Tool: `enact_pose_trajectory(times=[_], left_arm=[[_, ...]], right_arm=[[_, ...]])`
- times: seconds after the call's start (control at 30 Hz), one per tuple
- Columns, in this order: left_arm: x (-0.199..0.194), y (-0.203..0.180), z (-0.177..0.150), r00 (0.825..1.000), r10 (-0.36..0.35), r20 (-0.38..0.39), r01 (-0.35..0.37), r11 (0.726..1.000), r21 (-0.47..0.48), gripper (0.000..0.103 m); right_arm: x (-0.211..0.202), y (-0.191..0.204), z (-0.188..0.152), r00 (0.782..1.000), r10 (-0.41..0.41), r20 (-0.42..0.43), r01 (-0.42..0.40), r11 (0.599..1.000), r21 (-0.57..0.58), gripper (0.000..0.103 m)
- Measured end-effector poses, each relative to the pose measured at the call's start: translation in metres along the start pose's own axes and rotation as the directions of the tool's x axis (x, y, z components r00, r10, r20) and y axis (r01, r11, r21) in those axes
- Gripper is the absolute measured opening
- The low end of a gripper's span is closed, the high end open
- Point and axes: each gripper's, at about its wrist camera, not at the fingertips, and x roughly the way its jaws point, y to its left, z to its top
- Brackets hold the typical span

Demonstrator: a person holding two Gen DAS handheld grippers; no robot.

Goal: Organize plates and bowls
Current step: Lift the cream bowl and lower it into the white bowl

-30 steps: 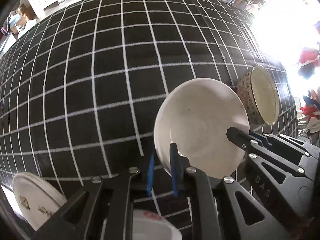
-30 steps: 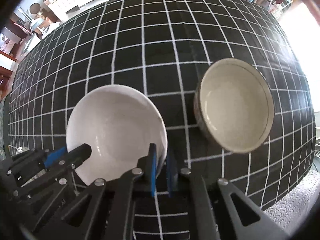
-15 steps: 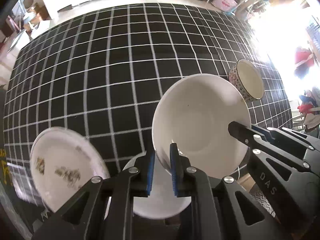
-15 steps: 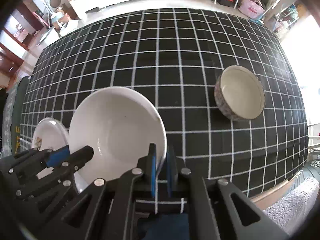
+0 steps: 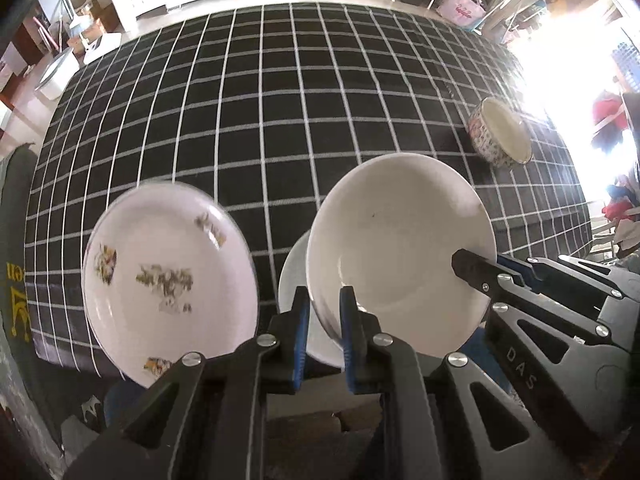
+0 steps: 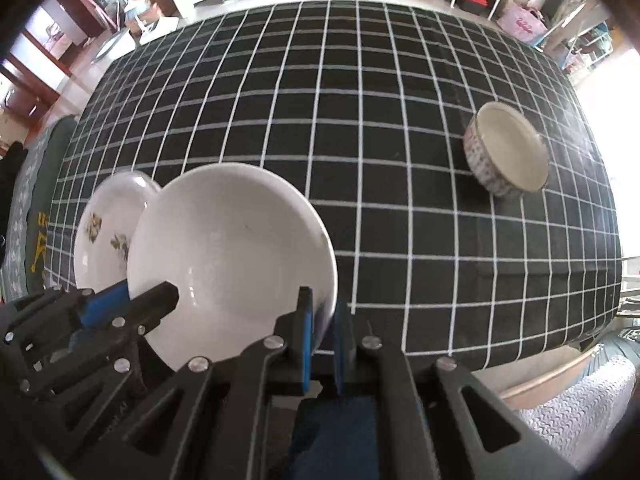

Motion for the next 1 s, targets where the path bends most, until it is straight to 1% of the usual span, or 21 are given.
enact_pose_trajectory(times=[0.1, 0.2, 0.27, 0.4, 0.43, 0.5, 0.53, 0.7, 0.9, 1.0], left_arm=[[0.010, 0.004, -0.009, 1.000, 0.004, -0.016, -0.004, 1.000, -0.008, 0.013], [0.022, 0.008, -0.011, 0.999, 0.004, -0.036, -0.004, 1.000, -0.017, 0.013], [0.031, 0.006, -0.005, 0.999, 0.006, -0.045, -0.007, 1.000, -0.021, 0.013], [0.042, 0.008, -0.007, 0.998, 0.001, -0.066, -0.003, 1.000, -0.028, 0.013], [0.041, 0.015, -0.007, 0.998, -0.001, -0.069, -0.001, 1.000, -0.027, 0.013], [0.044, 0.015, -0.007, 0.998, -0.001, -0.068, -0.001, 1.000, -0.029, 0.013], [0.038, 0.021, -0.010, 0.998, -0.001, -0.067, 0.000, 1.000, -0.029, 0.013], [0.043, 0.019, -0.007, 0.998, 0.002, -0.066, -0.004, 1.000, -0.030, 0.013], [0.039, 0.021, -0.008, 0.998, 0.003, -0.058, -0.005, 1.000, -0.029, 0.013], [0.038, 0.025, -0.008, 0.998, -0.005, -0.058, 0.003, 0.999, -0.048, 0.013]], right_arm=[[0.009, 0.005, -0.005, 1.000, -0.008, -0.020, 0.008, 1.000, -0.018, 0.011], [0.017, 0.011, -0.008, 0.999, -0.026, -0.037, 0.024, 0.999, -0.046, 0.012], [0.022, 0.013, -0.009, 0.998, -0.035, -0.045, 0.032, 0.998, -0.056, 0.012], [0.033, 0.015, -0.010, 0.997, -0.046, -0.068, 0.041, 0.996, -0.080, 0.012], [0.035, 0.015, -0.010, 0.996, -0.047, -0.073, 0.041, 0.996, -0.084, 0.012], [0.040, 0.014, -0.010, 0.996, -0.047, -0.074, 0.040, 0.995, -0.086, 0.012], [0.041, 0.014, -0.009, 0.996, -0.047, -0.074, 0.041, 0.995, -0.086, 0.012], [0.048, 0.013, -0.006, 0.995, -0.044, -0.084, 0.036, 0.996, -0.087, 0.013], [0.050, 0.013, -0.009, 0.995, -0.045, -0.087, 0.036, 0.994, -0.106, 0.014], [0.049, 0.015, -0.010, 0.996, -0.047, -0.078, 0.037, 0.992, -0.118, 0.015]])
